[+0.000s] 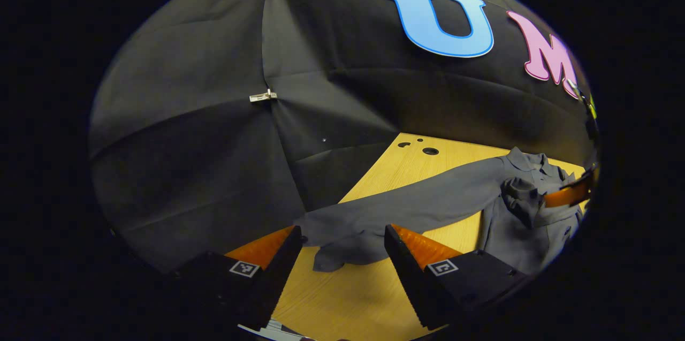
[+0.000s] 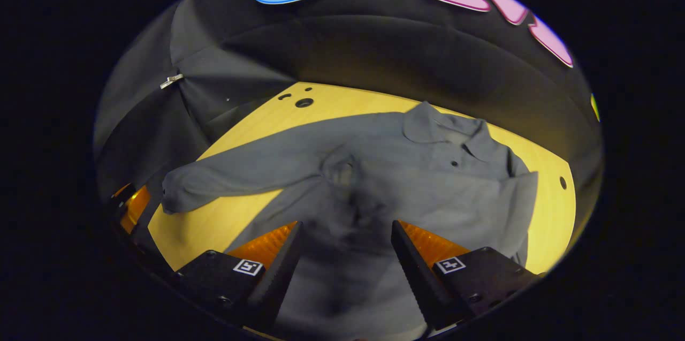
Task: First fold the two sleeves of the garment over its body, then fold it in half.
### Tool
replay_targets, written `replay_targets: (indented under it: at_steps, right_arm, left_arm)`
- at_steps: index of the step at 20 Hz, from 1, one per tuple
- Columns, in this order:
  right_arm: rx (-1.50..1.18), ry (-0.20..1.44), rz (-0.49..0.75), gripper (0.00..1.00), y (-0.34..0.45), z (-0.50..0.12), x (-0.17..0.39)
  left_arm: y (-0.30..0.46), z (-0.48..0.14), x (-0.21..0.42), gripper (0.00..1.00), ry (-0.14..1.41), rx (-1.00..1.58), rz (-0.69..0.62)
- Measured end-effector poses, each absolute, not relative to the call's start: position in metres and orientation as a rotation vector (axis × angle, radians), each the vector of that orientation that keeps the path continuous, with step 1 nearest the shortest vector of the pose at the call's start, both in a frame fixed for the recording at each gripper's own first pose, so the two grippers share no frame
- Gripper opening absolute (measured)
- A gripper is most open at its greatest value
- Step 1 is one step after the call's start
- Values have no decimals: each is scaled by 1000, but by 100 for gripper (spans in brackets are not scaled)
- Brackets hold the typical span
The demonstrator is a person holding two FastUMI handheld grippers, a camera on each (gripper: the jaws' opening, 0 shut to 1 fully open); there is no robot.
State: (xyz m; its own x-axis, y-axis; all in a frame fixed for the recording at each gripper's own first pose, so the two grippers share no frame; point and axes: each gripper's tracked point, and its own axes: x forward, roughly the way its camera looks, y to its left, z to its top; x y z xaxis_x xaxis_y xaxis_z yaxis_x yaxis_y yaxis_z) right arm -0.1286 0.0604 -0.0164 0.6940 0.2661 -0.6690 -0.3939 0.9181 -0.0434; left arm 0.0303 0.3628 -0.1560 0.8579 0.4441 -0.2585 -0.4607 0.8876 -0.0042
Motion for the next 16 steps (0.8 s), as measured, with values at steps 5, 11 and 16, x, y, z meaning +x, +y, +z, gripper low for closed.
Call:
replay_targets:
  at_steps: [5,11,16]
  right_arm:
    - [-187,707,226,100,-30,4,-160]
    - [-84,704,78,100,-106,28,-200]
    - [-71,693,-24,99,-153,36,-247]
  left_arm:
    - [388,-180,74,98,278,-138,493]
    - [406,-218,107,98,379,-124,495]
    - [402,-239,117,98,429,-136,491]
